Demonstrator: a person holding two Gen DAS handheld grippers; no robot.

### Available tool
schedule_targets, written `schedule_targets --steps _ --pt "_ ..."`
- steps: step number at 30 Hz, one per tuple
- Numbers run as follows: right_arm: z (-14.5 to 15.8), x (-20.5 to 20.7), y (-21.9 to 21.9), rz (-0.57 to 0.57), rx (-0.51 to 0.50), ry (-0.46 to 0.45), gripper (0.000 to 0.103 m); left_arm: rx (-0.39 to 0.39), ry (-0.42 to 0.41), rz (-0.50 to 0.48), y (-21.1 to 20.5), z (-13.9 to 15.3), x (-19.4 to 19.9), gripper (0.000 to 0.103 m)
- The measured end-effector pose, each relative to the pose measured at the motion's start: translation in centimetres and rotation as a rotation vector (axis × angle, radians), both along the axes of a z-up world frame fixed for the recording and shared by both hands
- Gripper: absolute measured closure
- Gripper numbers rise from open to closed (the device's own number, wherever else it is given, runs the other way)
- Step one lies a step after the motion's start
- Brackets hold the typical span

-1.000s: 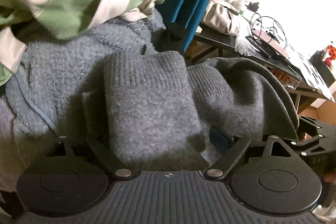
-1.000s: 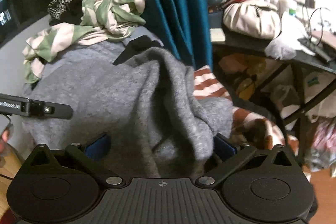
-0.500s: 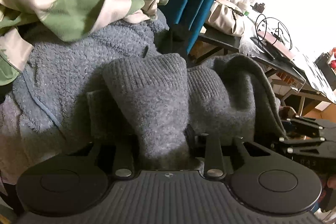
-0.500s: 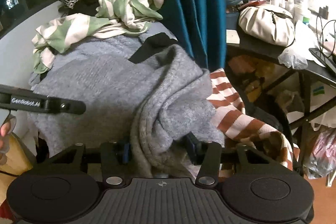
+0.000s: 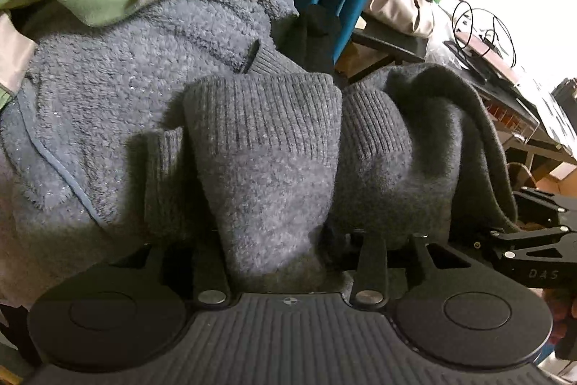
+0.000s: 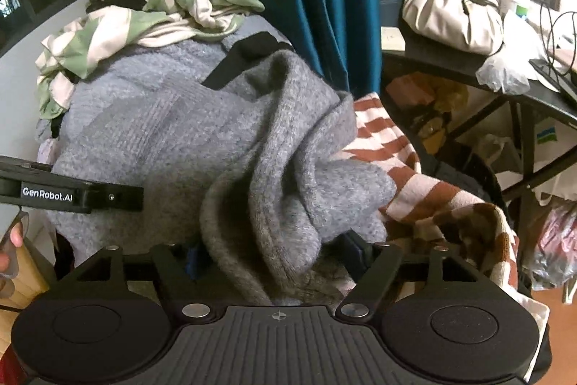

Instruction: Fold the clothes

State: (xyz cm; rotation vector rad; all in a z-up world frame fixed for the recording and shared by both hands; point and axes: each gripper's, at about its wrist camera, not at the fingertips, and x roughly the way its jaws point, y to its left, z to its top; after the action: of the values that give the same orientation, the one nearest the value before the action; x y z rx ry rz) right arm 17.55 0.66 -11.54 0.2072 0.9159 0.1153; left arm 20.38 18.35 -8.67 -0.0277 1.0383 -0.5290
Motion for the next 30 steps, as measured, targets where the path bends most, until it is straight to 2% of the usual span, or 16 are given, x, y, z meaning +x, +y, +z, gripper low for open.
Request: schedule_targets --steps 3,6,11,14,21,26,27,30 --pt "-0.7 0.1 -0.8 -0.036 0.049 0.025 0.025 0.014 0.009 -0.006 -0.4 -0.3 0.1 0.054" --pt "-0.9 0.0 -0.7 -0.034 0.043 0.026 0.024 0.021 0.015 -0.008 -0.7 -0.3 0.3 0.053" --pt "-1.0 -0.1 -0.6 -0.035 0.034 0.031 0.025 0.022 0.011 -0.011 -0.8 -0.4 0.1 0.052" --pt "-0.9 -0.1 -0.5 -0.039 0.03 0.032 0.03 0.017 0.011 -0.01 -0.8 -0.6 0.1 0.052" --pt "0.0 -0.6 -0.1 -0.056 0.009 0.034 0.054 0.014 -0.003 -0.011 -0.9 -0.3 -0.1 0.053" --pt "1.5 -1.3 0.3 -0.049 0.0 0.013 0.075 -0.042 -0.02 -0.012 0.1 0.5 -0.7 0.075" --pt "2.1 -1.6 0.6 -0.033 0.009 -0.006 0.081 -0.061 -0.025 -0.012 0.4 0.7 -1.0 0.076" --pt "3.9 -2.7 1.6 0.028 0.039 -0.066 0.083 -0.112 -0.057 -0.016 1.7 1.7 -2.3 0.078"
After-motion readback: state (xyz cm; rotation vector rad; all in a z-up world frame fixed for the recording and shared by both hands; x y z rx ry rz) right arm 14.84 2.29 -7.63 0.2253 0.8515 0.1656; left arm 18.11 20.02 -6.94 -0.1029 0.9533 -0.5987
